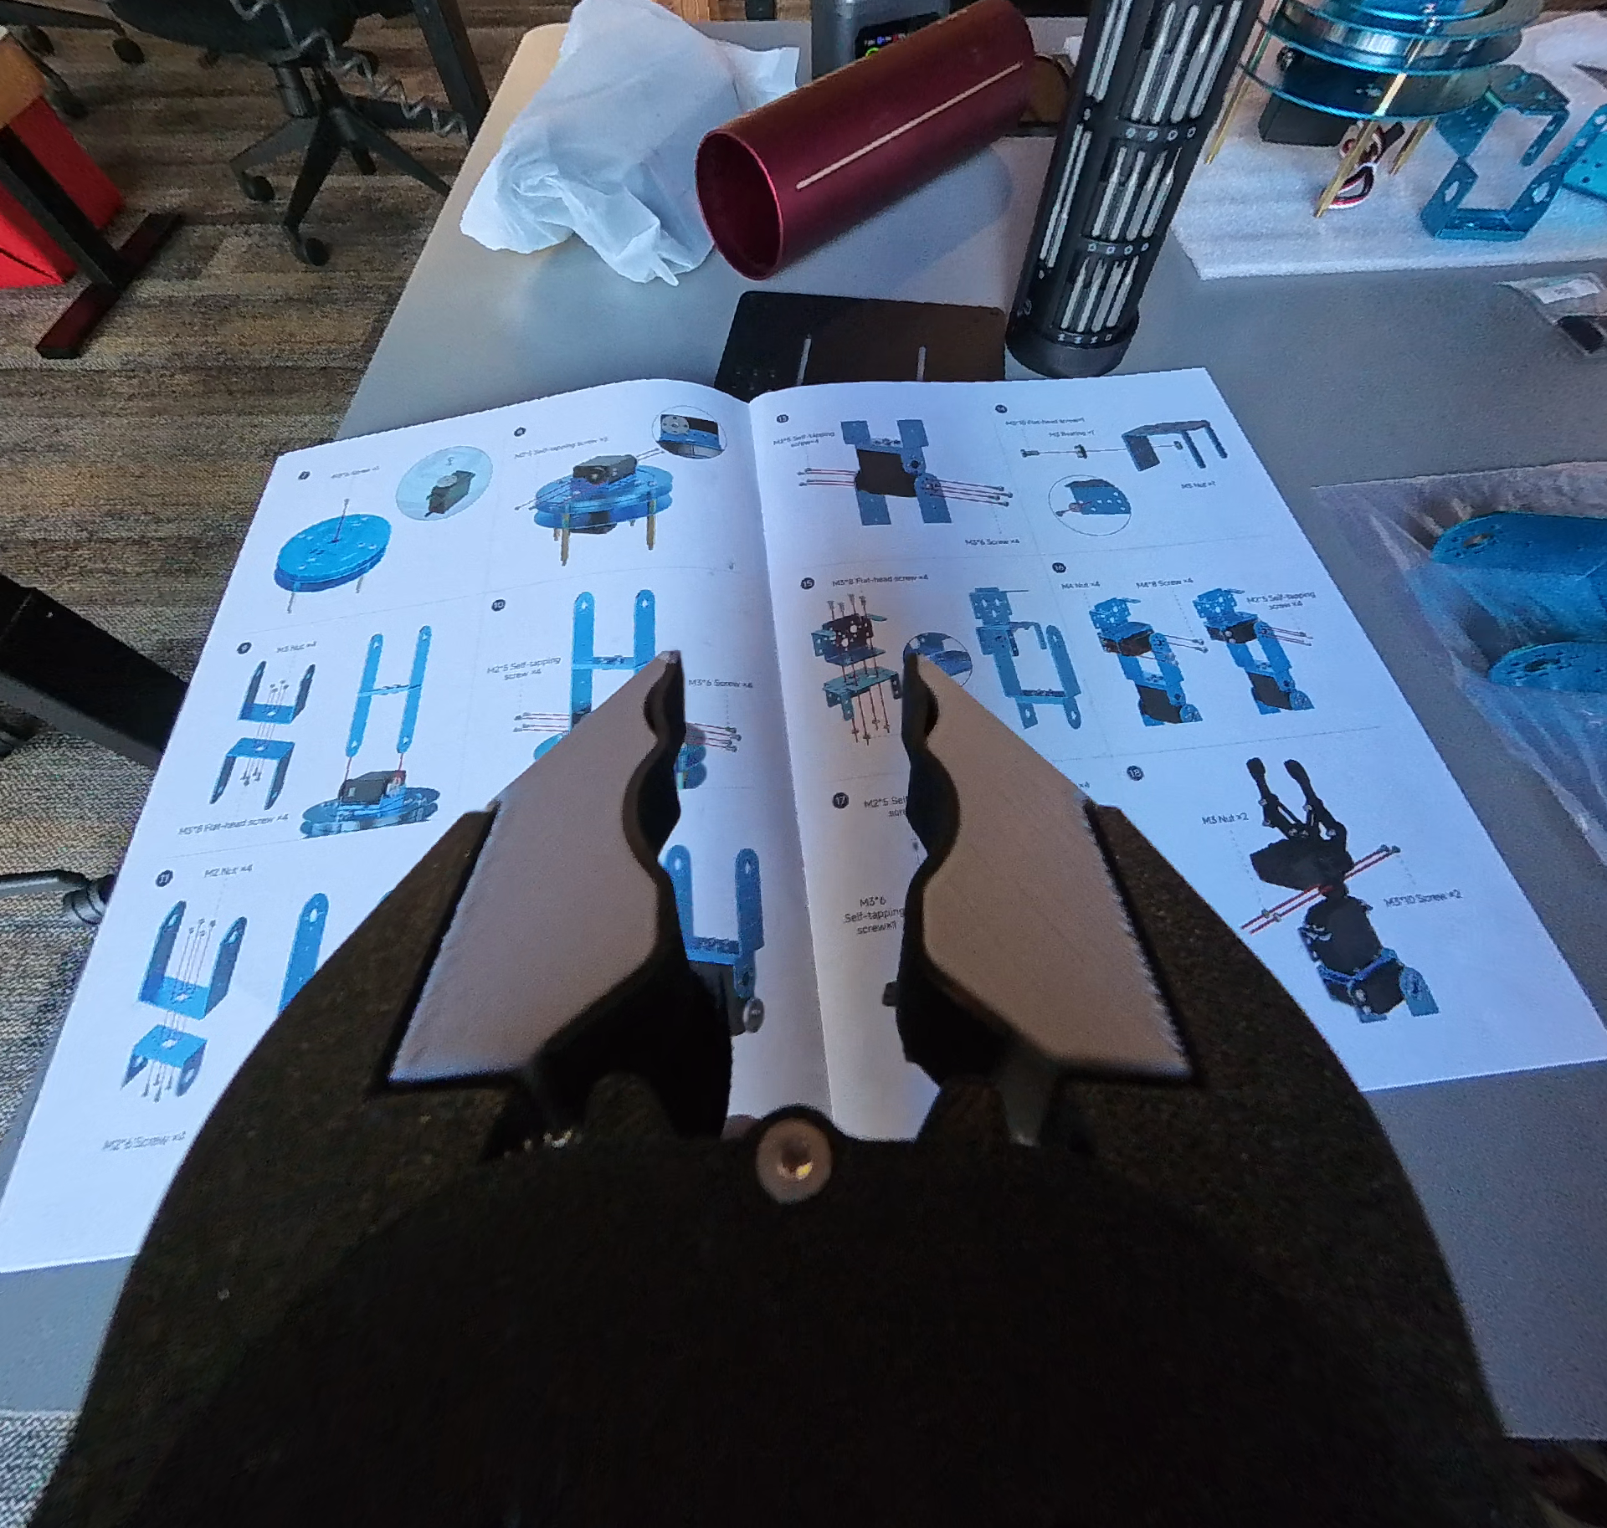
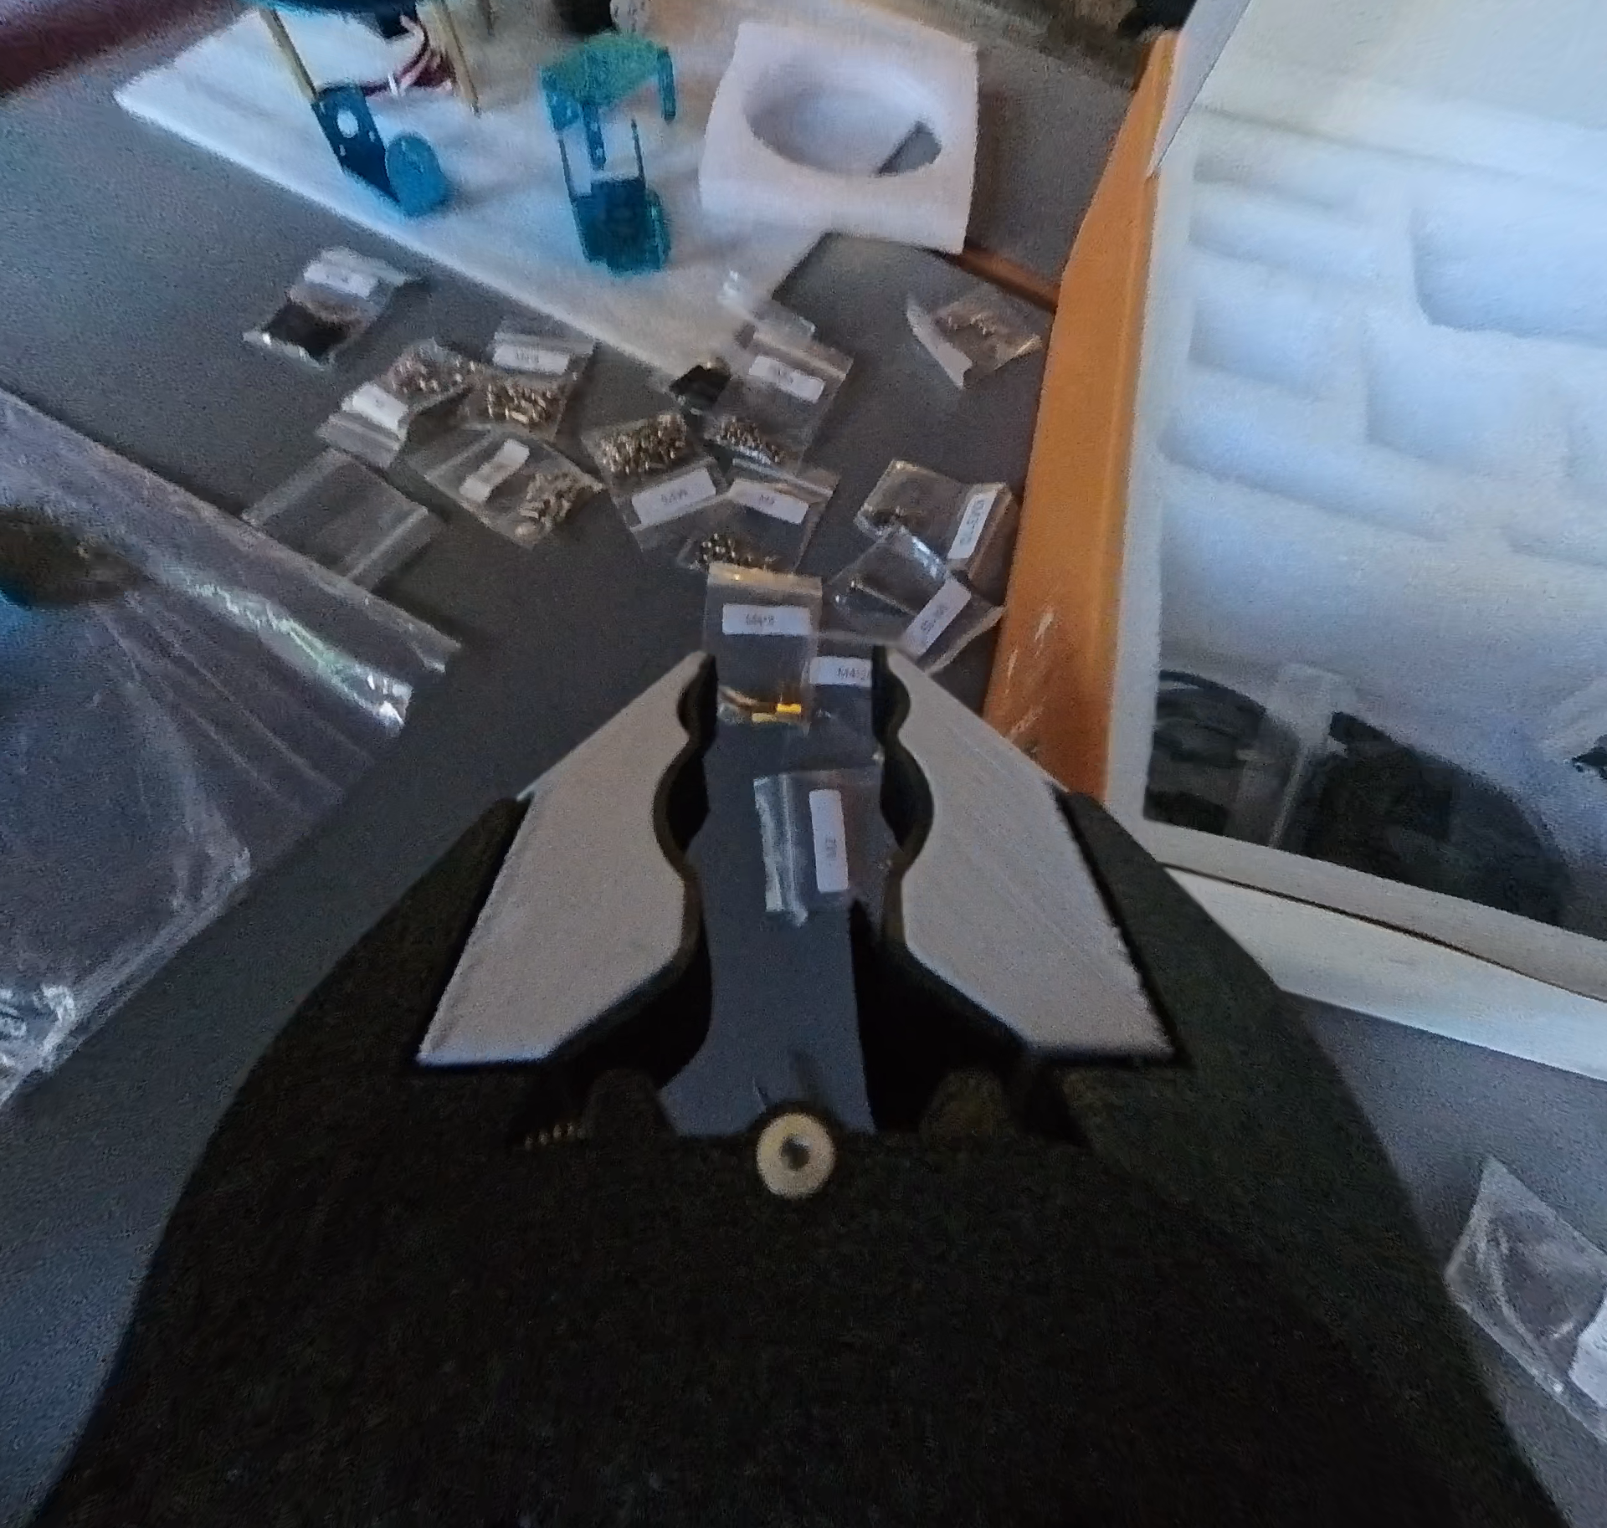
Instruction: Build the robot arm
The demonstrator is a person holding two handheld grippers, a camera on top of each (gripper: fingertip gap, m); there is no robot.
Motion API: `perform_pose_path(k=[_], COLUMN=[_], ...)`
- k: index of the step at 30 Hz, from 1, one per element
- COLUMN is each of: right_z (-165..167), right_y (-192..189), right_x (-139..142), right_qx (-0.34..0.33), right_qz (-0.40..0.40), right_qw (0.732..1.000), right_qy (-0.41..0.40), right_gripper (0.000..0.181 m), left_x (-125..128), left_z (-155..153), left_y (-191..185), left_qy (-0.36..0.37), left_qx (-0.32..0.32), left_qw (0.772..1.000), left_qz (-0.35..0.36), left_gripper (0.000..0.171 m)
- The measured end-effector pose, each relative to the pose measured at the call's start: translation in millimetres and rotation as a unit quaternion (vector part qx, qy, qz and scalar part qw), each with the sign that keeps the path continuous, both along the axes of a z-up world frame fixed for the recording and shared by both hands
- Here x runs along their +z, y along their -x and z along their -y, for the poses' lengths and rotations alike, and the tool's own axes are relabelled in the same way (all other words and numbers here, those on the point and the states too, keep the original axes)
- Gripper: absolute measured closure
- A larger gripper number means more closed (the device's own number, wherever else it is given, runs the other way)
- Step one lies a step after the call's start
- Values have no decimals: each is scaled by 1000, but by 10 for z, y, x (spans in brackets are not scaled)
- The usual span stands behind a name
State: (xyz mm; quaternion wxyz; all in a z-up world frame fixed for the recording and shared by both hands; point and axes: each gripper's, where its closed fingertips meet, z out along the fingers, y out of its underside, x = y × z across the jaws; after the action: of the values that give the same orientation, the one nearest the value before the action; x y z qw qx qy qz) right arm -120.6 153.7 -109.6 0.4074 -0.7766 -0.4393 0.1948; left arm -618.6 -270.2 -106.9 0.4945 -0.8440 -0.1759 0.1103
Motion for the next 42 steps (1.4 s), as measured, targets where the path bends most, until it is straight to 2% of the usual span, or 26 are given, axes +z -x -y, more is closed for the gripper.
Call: perform_pose_path(k=[2, 5, 9, 12, 15, 20, 24, 26, 29, 32, 34, 35, 39, 42], right_z=[115, 101, 188, 194, 192, -75, -153, -206, -196, -200, -122, -85, 203, 386], right_y=[-39, -159, 23, 133, 322, 478, 677, 743, 802, 796, 799, 793, 786, 786], right_x=[-135, -274, -341, -432, -407, -439, -560, -605, -696, -694, -694, -693, -645, -431], right_qx=[30, 21, 49, 55, 58, 24, 72, 83, 95, 92, 107, 111, 146, 156], right_qz=[47, 114, 100, 118, 92, 104, 113, 132, 148, 142, 142, 145, 167, 160], right_qw=[998, 993, 994, 992, 994, 994, 988, 984, 979, 979, 977, 976, 971, 975], right_qy=[17, -1, 19, 4, -11, -16, 77, 81, 104, 115, 119, 115, 83, 10], right_gripper=[152, 148, 148, 146, 148, 148, 136, 136, 139, 152, 170, 171, 175, 179], left_x=[4, 8, -6, -23, -31, -19, -16, -10, 2, -1, -2, 2, 55, 98], left_z=[4, -3, -20, -39, -41, -20, -24, -21, -10, 8, 25, 33, 59, 52], left_y=[1, -14, -31, -48, -57, -28, -30, -29, -30, -21, -13, -10, -15, -54], left_qy=[-1, 0, 3, 6, 11, 7, 6, 5, 4, 4, 5, 6, -3, -11], left_qx=[0, -2, -4, -7, -10, -4, -6, -6, -6, -5, -3, -3, -2, -6], left_qw=[1000, 1000, 1000, 1000, 1000, 1000, 1000, 1000, 1000, 1000, 1000, 1000, 1000, 1000], left_qz=[1, -1, -2, -1, -5, -1, -1, -1, -3, -3, -5, -6, -7, -8], left_gripper=[121, 121, 121, 121, 121, 121, 121, 122, 122, 121, 121, 121, 121, 121])
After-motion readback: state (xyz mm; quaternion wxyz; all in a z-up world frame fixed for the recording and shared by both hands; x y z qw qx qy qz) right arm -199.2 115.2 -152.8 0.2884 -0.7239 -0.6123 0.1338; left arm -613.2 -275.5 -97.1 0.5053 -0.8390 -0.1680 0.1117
